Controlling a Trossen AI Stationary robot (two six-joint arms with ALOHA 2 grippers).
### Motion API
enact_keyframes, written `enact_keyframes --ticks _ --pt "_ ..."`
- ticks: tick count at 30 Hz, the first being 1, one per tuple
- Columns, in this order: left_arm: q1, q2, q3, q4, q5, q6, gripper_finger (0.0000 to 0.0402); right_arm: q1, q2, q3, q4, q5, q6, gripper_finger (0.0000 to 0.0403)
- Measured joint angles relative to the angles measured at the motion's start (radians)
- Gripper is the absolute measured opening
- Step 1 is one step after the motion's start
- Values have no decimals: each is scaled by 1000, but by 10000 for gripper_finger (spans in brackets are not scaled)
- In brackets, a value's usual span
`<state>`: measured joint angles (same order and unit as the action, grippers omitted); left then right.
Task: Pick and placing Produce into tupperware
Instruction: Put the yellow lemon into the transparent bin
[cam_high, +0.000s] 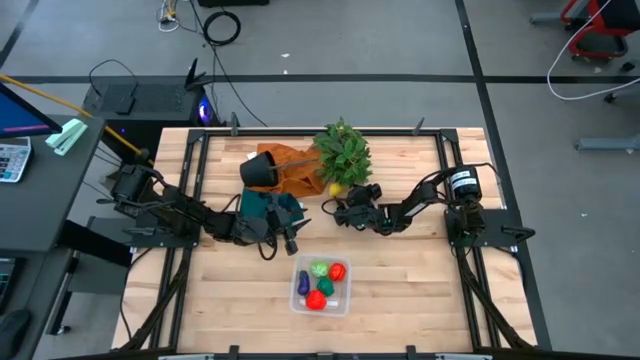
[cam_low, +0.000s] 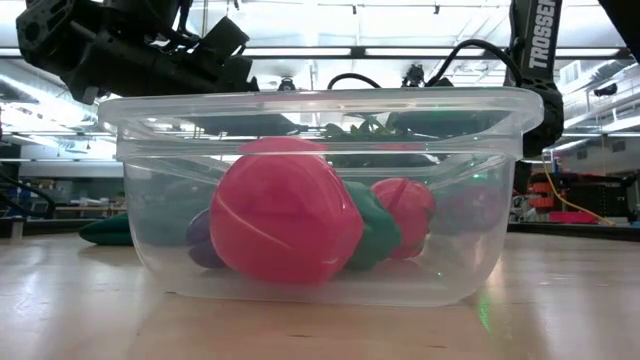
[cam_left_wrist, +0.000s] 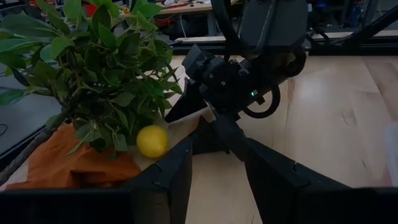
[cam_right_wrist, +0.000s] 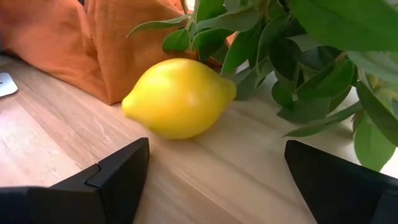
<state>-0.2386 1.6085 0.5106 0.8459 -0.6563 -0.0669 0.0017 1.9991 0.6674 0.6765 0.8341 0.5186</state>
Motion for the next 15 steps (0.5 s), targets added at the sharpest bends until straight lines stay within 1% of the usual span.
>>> enact_keyframes --ticks 8,15 --pt "0 0 0 -7 0 0 148 0 0 0 12 -33 3 334" --pt "0 0 0 -7 0 0 145 0 0 9 31 -36 -9 334"
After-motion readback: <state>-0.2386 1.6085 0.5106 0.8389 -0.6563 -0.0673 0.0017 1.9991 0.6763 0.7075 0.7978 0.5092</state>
